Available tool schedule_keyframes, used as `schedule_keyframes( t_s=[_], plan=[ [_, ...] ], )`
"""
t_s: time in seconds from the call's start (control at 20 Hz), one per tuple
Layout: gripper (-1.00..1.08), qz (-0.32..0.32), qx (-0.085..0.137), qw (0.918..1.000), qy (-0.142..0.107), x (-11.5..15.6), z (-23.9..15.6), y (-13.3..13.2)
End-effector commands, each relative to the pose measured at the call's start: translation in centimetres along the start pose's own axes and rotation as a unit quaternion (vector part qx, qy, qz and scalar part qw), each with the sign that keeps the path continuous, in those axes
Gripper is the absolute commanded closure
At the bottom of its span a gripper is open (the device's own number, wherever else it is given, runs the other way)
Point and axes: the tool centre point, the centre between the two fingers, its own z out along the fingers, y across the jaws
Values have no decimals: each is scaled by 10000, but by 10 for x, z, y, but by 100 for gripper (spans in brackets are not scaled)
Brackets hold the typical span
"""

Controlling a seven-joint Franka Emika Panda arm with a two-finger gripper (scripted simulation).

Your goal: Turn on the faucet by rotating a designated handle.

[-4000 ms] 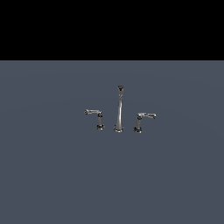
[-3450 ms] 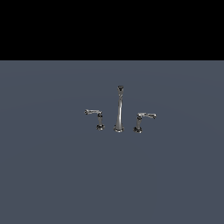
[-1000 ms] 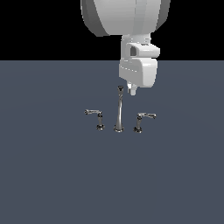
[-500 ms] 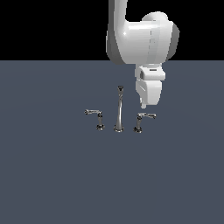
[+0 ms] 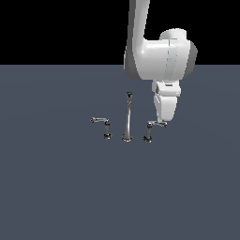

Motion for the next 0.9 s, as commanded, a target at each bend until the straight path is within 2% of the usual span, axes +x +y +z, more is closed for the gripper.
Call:
schedule_keyframes(
  t_s=[0.0, 0.3, 0.85],
  plan=[
    [108, 52, 5, 10000, -4, 2, 2, -1],
    [108, 49, 5, 10000, -8, 2, 1, -1],
    [108, 49, 5, 10000, -8, 16, 1, 33]
  ],
)
